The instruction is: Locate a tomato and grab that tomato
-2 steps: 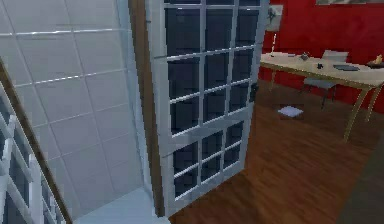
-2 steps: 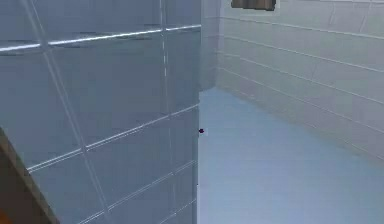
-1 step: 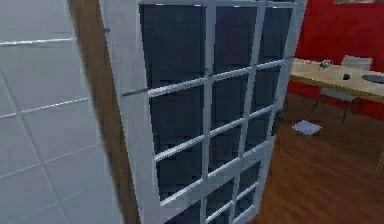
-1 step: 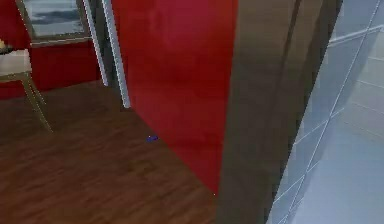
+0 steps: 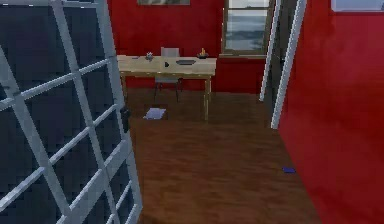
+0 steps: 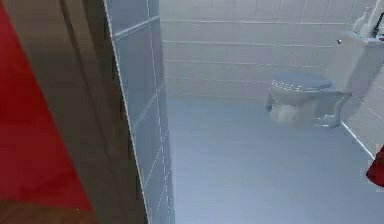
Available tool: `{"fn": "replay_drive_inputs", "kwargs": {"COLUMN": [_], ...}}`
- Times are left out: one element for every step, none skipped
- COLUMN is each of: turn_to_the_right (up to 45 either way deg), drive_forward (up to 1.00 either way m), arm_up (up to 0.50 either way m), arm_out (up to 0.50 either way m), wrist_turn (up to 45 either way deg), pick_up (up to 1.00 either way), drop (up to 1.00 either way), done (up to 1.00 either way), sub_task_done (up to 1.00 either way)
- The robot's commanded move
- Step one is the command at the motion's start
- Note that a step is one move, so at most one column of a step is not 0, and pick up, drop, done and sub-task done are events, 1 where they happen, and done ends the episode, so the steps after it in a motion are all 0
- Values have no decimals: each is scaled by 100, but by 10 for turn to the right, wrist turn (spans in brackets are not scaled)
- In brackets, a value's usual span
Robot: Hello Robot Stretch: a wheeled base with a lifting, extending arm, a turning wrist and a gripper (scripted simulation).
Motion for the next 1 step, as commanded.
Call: {"fn": "replay_drive_inputs", "kwargs": {"turn_to_the_right": [0], "drive_forward": [100], "arm_up": [0], "arm_out": [0], "wrist_turn": [0], "pick_up": [0], "drop": [0], "done": [0], "sub_task_done": [0]}}
